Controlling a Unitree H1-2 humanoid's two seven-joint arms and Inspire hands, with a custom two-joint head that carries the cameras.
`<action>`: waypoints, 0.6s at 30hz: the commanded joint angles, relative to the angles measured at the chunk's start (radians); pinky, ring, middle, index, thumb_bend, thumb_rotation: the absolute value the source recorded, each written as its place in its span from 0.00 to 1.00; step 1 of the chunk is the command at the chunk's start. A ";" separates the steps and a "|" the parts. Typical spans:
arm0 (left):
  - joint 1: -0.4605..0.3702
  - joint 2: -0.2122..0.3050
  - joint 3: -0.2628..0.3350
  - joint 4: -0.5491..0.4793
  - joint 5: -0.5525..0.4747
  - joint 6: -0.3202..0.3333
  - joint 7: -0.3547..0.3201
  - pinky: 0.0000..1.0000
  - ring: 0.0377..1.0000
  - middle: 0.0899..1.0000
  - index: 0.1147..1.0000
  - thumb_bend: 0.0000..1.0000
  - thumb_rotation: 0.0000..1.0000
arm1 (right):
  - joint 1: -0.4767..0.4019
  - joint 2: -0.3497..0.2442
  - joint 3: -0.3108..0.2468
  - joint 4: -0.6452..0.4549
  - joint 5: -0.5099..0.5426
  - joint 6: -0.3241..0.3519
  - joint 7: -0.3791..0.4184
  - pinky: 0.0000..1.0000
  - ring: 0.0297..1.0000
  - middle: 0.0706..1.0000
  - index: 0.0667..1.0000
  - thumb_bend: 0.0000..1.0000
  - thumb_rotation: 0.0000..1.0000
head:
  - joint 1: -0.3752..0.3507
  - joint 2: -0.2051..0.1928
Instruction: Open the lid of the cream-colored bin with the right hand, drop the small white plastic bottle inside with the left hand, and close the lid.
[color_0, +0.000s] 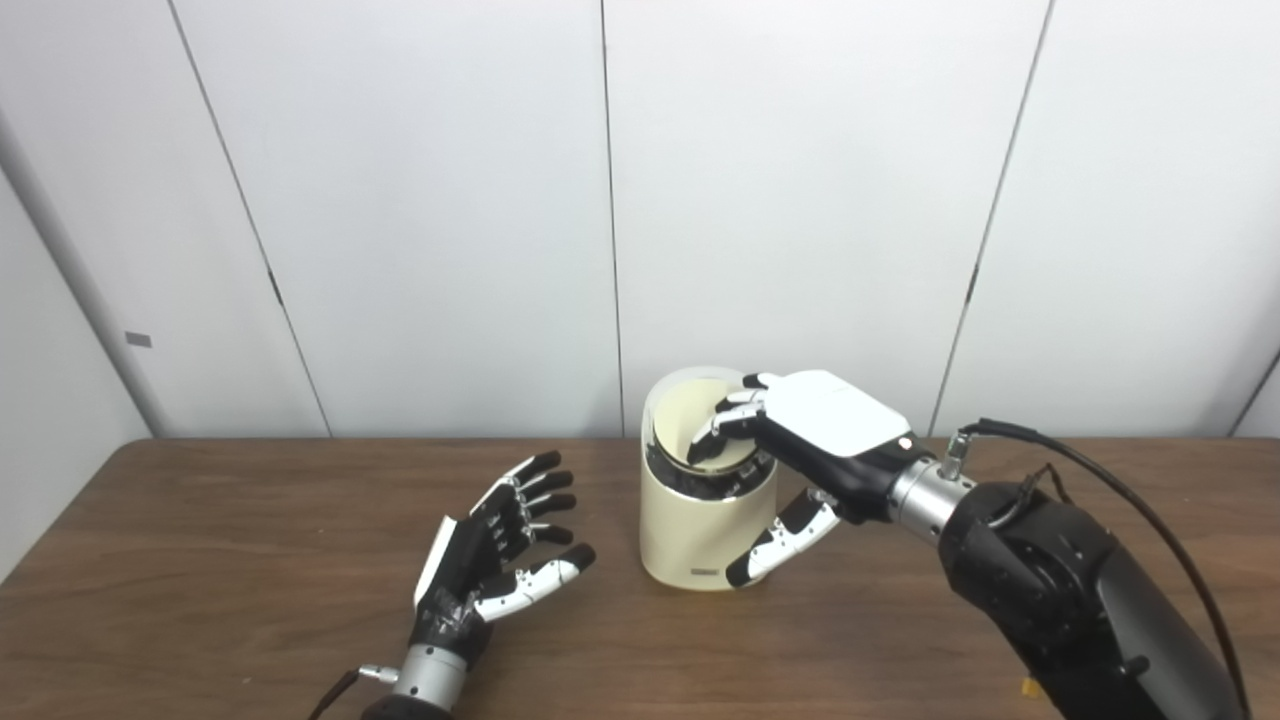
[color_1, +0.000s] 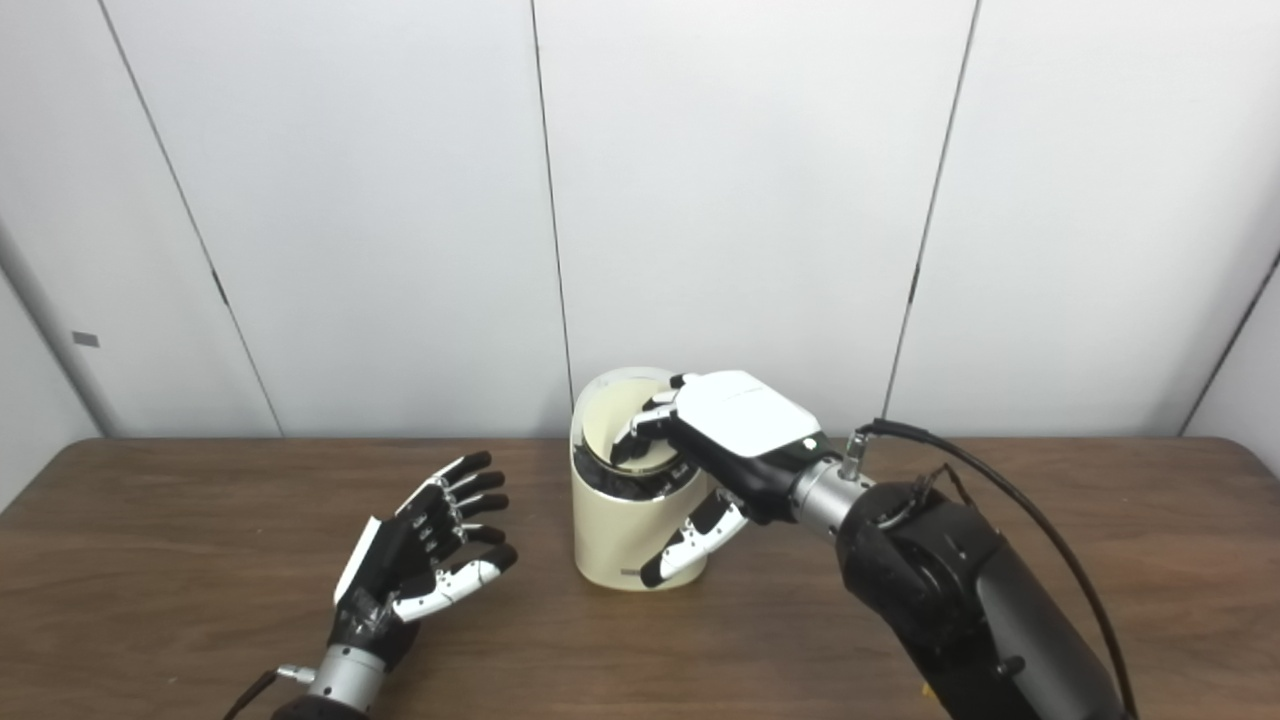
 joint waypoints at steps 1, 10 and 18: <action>-0.011 0.003 0.002 -0.032 -0.006 -0.018 0.005 0.63 0.76 0.79 0.85 0.73 0.10 | -0.012 -0.014 0.013 0.002 -0.022 -0.003 0.030 0.96 0.87 0.70 0.69 0.79 0.40 | 0.000 0.001; 0.000 0.004 0.004 -0.048 -0.003 -0.003 0.009 0.62 0.75 0.79 0.85 0.74 0.11 | -0.009 -0.014 0.022 0.039 -0.043 0.025 0.057 0.98 0.89 0.73 0.71 0.80 0.42 | 0.007 0.013; 0.008 0.002 0.006 -0.072 -0.007 0.018 0.010 0.61 0.75 0.79 0.85 0.74 0.10 | -0.001 -0.012 0.027 0.062 -0.054 0.037 0.062 0.98 0.90 0.74 0.72 0.80 0.45 | 0.012 0.024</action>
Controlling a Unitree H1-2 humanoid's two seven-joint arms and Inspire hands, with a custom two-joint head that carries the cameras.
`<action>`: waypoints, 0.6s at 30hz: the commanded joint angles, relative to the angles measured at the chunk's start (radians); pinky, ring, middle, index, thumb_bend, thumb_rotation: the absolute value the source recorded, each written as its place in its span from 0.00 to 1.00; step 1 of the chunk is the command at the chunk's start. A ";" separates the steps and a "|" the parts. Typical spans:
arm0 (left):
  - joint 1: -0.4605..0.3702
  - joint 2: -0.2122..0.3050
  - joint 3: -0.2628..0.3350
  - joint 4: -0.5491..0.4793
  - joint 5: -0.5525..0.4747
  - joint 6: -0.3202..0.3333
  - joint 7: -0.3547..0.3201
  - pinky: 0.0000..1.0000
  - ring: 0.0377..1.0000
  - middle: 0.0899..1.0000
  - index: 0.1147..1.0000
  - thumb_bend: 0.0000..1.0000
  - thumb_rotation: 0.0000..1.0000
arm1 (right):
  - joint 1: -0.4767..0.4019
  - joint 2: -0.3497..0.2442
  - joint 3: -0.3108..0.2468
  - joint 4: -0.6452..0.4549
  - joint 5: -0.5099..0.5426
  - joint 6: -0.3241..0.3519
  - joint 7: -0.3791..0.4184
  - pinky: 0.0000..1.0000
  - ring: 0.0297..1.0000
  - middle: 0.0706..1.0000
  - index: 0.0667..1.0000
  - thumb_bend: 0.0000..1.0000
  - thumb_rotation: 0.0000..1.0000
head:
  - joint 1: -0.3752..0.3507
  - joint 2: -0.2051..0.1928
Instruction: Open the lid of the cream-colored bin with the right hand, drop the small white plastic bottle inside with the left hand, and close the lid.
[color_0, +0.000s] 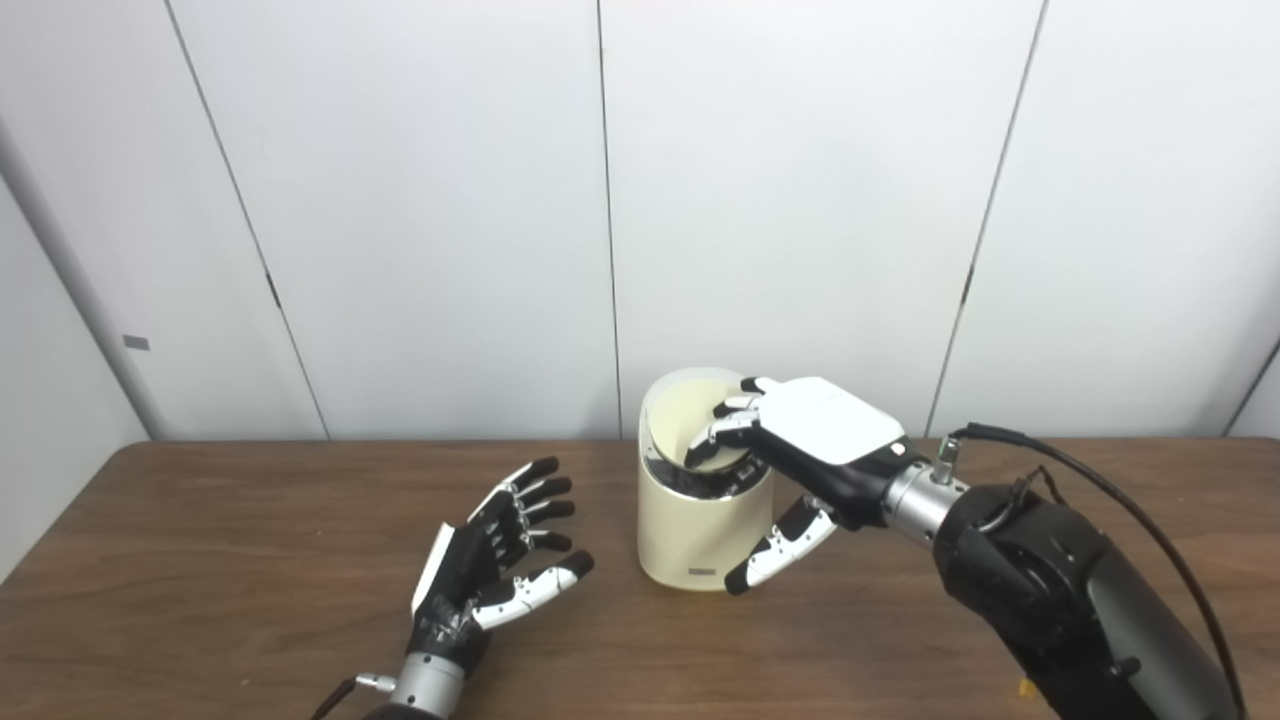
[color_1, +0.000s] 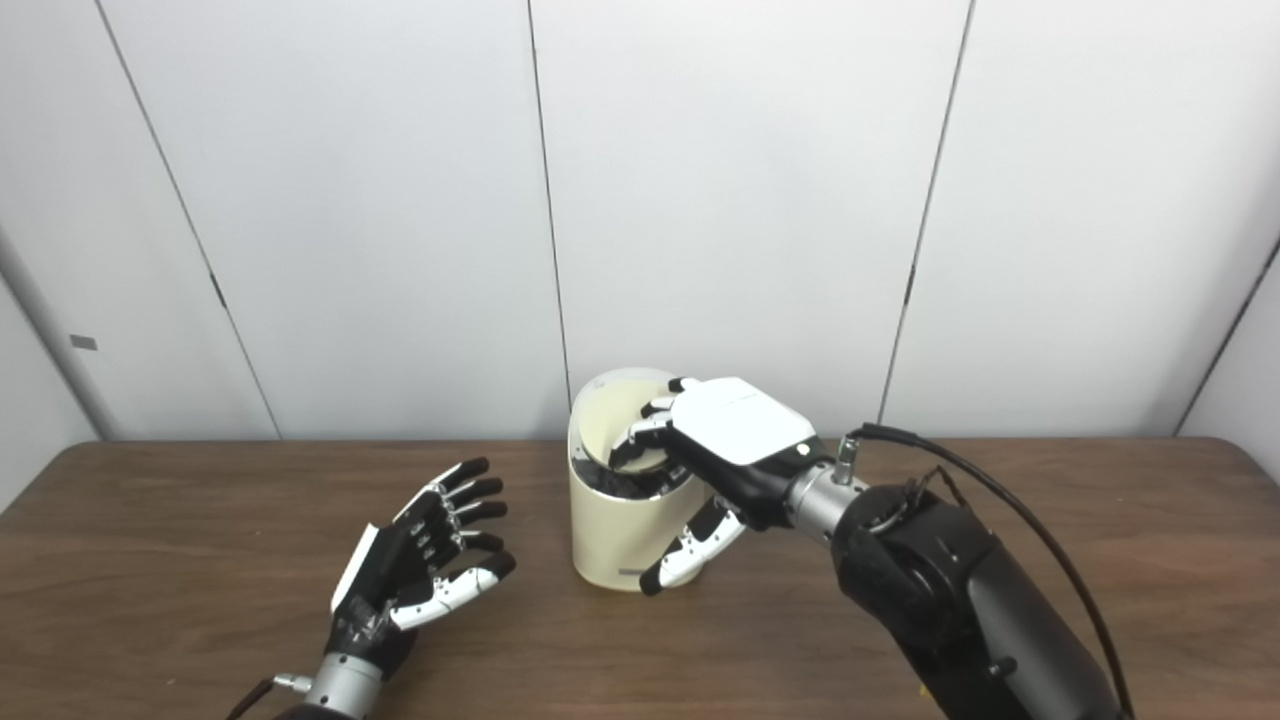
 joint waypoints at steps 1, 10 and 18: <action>-0.019 0.003 0.005 -0.042 -0.005 -0.006 0.011 0.61 0.75 0.79 0.85 0.74 0.10 | 0.002 -0.012 0.015 0.044 -0.029 0.031 0.045 0.98 0.90 0.74 0.72 0.80 0.45 | 0.001 0.005; -0.022 0.008 0.008 -0.052 -0.019 0.001 0.000 0.62 0.75 0.79 0.84 0.75 0.11 | 0.017 -0.001 0.011 0.042 -0.028 0.051 0.047 0.97 0.88 0.74 0.73 0.80 0.51 | 0.002 0.014; -0.026 0.009 0.008 -0.045 -0.019 -0.001 -0.004 0.61 0.74 0.79 0.84 0.75 0.11 | 0.022 0.006 0.000 0.018 -0.028 0.083 0.044 0.96 0.87 0.72 0.76 0.76 0.48 | -0.001 0.012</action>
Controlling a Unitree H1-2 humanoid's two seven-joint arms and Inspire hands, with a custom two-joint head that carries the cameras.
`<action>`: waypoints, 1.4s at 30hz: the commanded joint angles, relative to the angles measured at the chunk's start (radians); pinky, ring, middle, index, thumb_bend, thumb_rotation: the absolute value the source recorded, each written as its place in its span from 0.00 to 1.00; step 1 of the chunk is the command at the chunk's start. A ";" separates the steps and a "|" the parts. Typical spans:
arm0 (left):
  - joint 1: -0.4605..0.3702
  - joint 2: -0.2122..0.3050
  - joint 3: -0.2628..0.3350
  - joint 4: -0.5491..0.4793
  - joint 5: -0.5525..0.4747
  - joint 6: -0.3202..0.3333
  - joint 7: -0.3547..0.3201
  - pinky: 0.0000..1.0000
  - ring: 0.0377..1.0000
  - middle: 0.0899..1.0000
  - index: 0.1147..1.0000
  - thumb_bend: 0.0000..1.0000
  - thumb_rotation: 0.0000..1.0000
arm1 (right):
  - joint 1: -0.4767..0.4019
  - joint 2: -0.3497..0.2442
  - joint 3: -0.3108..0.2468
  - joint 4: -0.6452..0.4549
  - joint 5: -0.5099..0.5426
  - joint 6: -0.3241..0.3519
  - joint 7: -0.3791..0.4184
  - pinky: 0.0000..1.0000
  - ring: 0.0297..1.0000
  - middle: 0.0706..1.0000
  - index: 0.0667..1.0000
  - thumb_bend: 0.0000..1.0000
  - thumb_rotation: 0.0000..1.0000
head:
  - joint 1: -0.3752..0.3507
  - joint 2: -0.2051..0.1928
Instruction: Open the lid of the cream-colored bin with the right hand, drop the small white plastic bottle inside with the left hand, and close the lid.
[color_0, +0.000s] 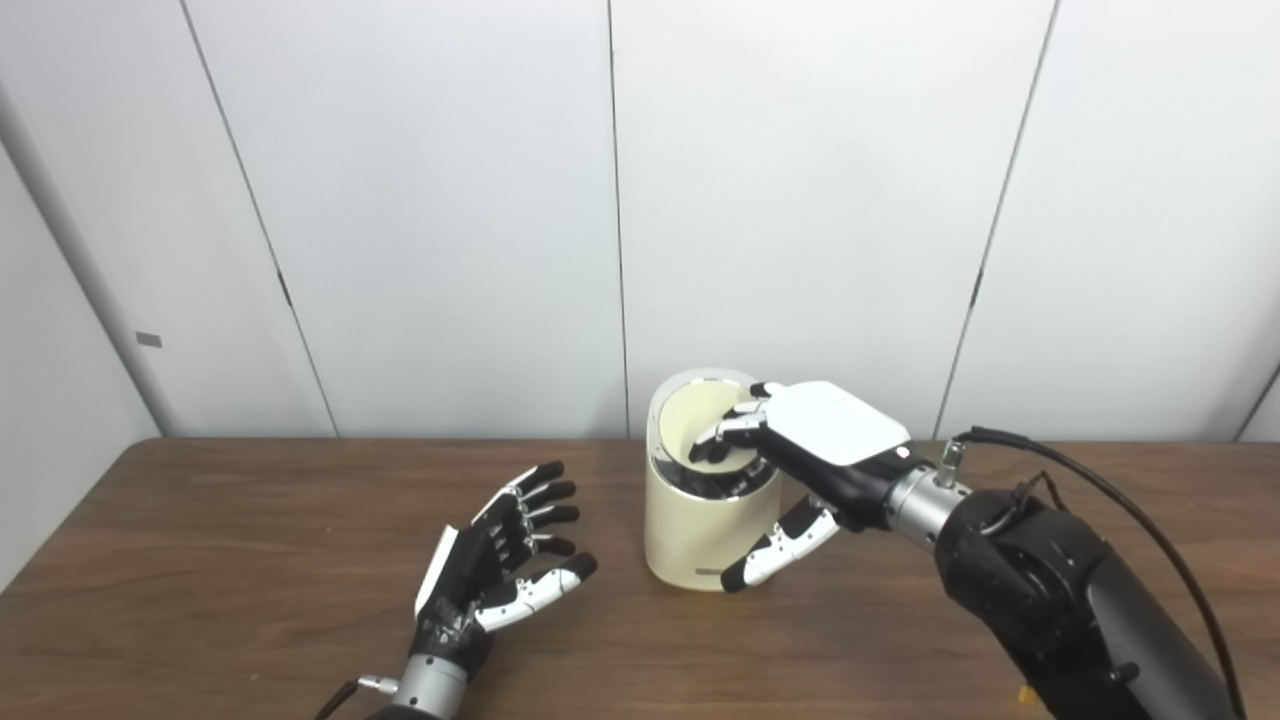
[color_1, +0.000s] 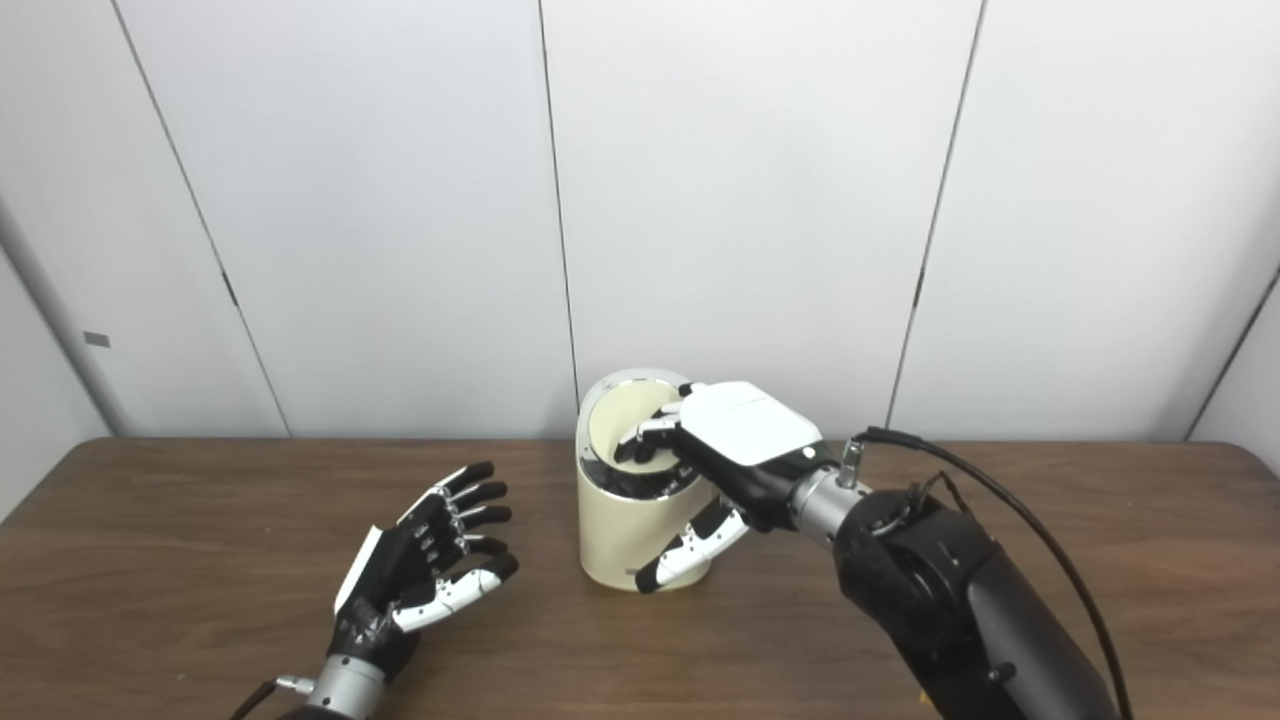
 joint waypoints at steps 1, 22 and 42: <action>-0.034 0.008 0.004 -0.026 -0.015 -0.016 0.000 0.61 0.74 0.79 0.84 0.75 0.11 | 0.014 -0.010 0.001 0.013 -0.018 0.042 0.039 0.96 0.87 0.72 0.76 0.76 0.48 | 0.000 0.000; -0.041 0.007 -0.002 -0.007 -0.020 -0.025 -0.006 0.63 0.75 0.79 0.84 0.74 0.10 | 0.038 0.074 -0.155 -0.026 0.011 -0.030 -0.259 0.71 0.81 0.75 0.75 0.71 0.36 | -0.003 -0.009; -0.043 0.041 -0.009 -0.008 0.007 -0.032 -0.010 0.61 0.75 0.79 0.83 0.73 0.09 | 0.270 0.187 -0.388 0.064 0.322 -0.023 -0.476 0.65 0.77 0.82 0.78 0.69 0.18 | -0.013 -0.015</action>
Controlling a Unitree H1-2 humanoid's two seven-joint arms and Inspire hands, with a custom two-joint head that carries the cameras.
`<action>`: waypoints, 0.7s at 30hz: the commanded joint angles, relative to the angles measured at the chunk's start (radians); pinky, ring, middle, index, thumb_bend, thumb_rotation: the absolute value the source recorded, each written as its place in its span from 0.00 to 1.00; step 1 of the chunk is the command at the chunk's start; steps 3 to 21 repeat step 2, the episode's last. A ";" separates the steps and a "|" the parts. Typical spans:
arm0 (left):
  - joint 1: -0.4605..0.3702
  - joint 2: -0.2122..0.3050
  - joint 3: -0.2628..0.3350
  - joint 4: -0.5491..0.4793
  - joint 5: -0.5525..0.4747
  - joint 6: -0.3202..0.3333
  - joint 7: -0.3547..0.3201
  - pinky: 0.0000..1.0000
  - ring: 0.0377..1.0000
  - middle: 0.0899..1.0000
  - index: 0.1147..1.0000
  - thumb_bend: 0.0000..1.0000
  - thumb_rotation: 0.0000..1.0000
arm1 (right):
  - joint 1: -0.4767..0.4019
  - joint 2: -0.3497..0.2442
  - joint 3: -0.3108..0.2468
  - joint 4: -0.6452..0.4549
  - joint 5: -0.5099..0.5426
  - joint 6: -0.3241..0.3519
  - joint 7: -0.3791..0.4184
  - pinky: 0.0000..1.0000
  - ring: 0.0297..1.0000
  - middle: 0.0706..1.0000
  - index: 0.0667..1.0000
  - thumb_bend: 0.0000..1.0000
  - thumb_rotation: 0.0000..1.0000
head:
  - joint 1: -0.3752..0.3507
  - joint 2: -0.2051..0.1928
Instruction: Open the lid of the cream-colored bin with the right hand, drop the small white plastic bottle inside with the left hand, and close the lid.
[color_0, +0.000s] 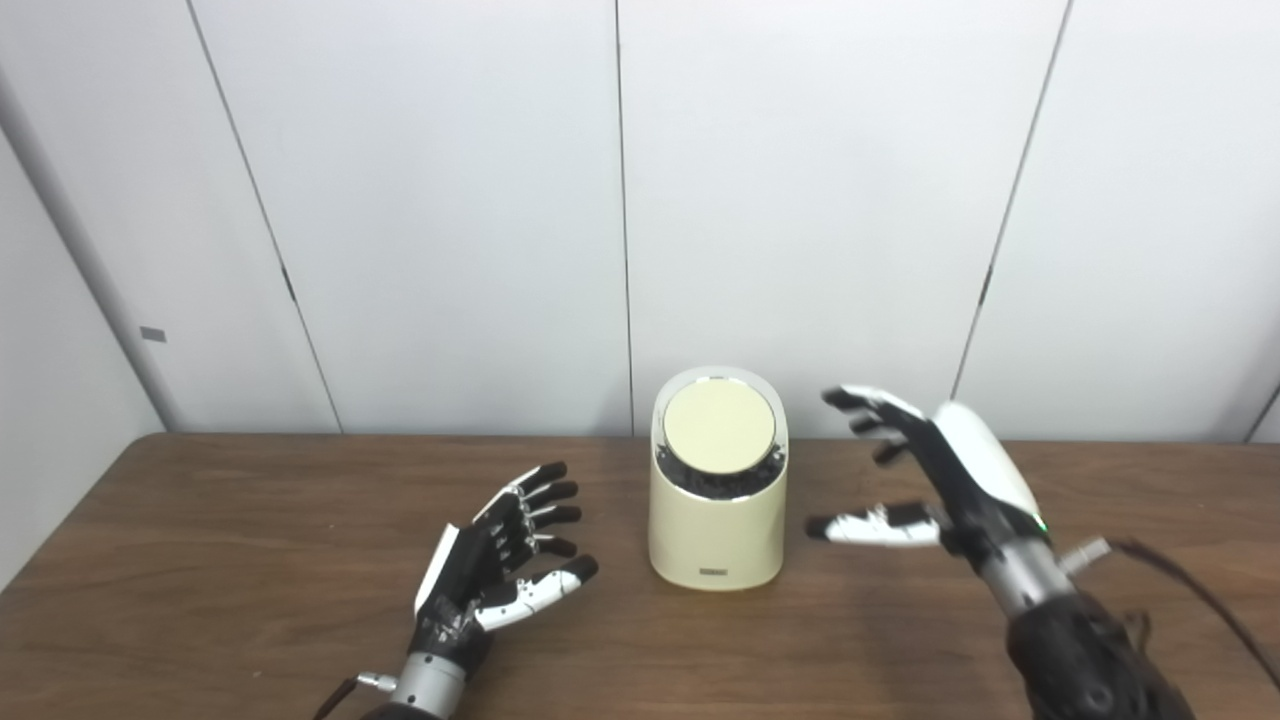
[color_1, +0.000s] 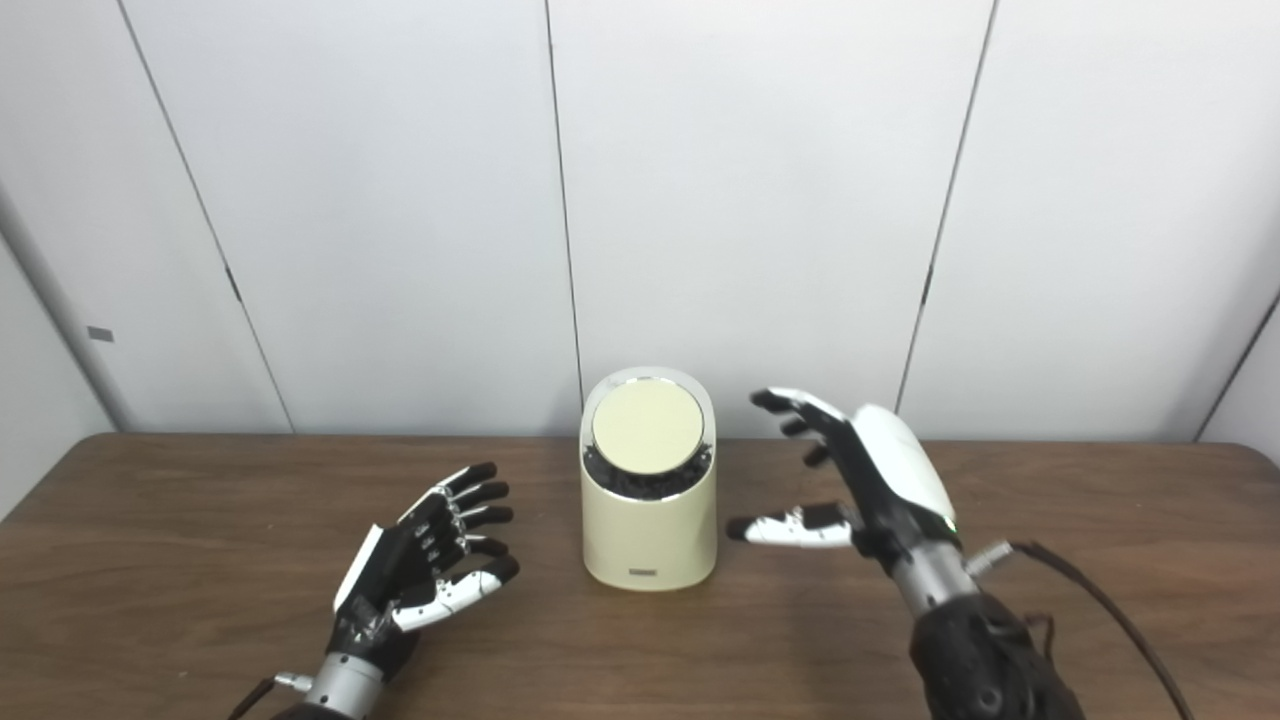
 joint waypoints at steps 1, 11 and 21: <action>-0.041 0.017 0.000 -0.008 0.007 -0.034 0.001 0.61 0.75 0.79 0.82 0.73 0.09 | -0.014 0.008 -0.019 -0.001 0.056 -0.047 -0.051 0.65 0.77 0.82 0.78 0.69 0.17 | -0.006 0.001; -0.042 0.018 0.000 -0.007 0.009 -0.037 0.002 0.61 0.75 0.79 0.82 0.73 0.09 | -0.003 0.011 -0.024 0.012 0.073 -0.064 -0.061 0.65 0.77 0.81 0.79 0.69 0.17 | -0.009 -0.001; -0.042 0.018 0.000 -0.007 0.009 -0.037 0.002 0.61 0.75 0.79 0.82 0.73 0.09 | -0.003 0.011 -0.024 0.012 0.073 -0.064 -0.061 0.65 0.77 0.81 0.79 0.69 0.17 | -0.009 -0.001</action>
